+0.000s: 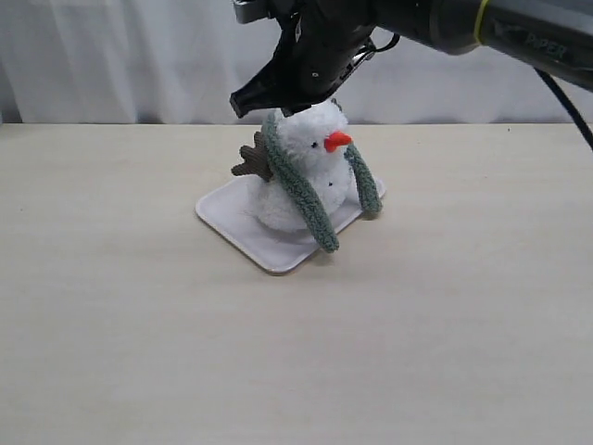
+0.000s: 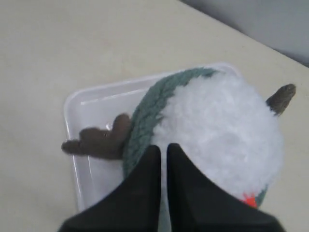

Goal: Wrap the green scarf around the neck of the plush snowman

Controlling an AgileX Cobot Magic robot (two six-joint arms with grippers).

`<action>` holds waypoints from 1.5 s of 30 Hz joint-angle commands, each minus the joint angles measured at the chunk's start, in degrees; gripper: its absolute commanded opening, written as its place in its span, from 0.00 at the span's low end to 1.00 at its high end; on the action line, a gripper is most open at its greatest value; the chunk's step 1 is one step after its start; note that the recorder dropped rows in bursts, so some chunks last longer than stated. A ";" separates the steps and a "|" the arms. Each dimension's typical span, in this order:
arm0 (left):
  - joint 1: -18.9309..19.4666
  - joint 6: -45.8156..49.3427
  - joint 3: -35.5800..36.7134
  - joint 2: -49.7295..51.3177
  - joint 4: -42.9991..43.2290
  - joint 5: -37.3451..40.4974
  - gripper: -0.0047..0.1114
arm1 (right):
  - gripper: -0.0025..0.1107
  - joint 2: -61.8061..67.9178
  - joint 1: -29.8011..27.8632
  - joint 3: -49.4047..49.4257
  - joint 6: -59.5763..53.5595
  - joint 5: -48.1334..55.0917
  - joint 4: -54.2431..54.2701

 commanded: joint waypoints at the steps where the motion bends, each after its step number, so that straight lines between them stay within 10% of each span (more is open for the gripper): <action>1: 0.03 -0.04 0.18 -0.10 -0.17 -0.90 0.04 | 0.08 0.34 3.53 1.27 -7.22 5.80 0.25; 8: 0.03 -0.04 0.18 -0.10 -0.17 -0.90 0.04 | 0.39 3.31 5.45 1.90 -2.52 4.43 -5.23; 21: 0.03 -0.04 0.18 -0.10 -0.17 -0.90 0.04 | 0.39 8.41 5.45 1.90 2.63 2.53 -11.82; 27: 0.03 -0.04 0.18 -0.10 -0.17 -0.90 0.04 | 0.06 8.72 5.45 1.90 1.37 4.50 -13.32; 45: 0.03 -0.04 0.18 -0.10 -0.17 -1.01 0.04 | 0.06 8.85 5.35 1.90 -11.74 16.68 -19.54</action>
